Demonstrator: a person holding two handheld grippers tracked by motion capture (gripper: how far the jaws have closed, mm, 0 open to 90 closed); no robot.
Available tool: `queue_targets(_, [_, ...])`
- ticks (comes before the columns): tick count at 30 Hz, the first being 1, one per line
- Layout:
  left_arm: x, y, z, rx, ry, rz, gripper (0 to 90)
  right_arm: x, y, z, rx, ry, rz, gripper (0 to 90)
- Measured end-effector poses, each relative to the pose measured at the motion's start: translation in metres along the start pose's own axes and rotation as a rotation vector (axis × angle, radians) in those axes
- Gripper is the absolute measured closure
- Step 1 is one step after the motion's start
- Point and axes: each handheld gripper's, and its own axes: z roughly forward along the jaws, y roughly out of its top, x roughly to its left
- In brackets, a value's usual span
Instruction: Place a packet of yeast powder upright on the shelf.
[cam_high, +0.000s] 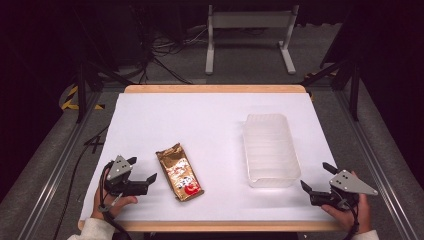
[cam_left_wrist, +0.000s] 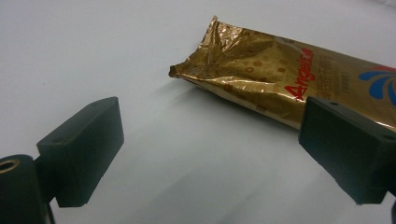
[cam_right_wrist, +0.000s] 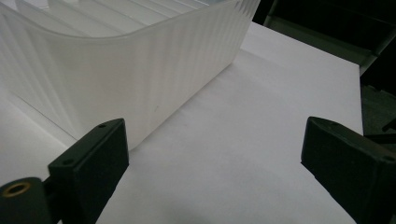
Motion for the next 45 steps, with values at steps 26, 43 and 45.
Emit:
queue_targets(26, [0.012,0.032,0.057,0.13,-0.004,-0.235,7.2,0.002,0.0,0.002,0.008,0.009,-0.011,9.1])
queue_targets(43, [0.007,0.041,0.072,0.187,-0.05,-0.309,20.4,0.003,0.0,0.002,0.017,0.02,-0.02,9.3])
queue_targets(45, [0.008,0.04,0.072,0.189,-0.072,-0.328,22.5,0.002,0.0,0.002,0.018,0.019,-0.017,9.4])
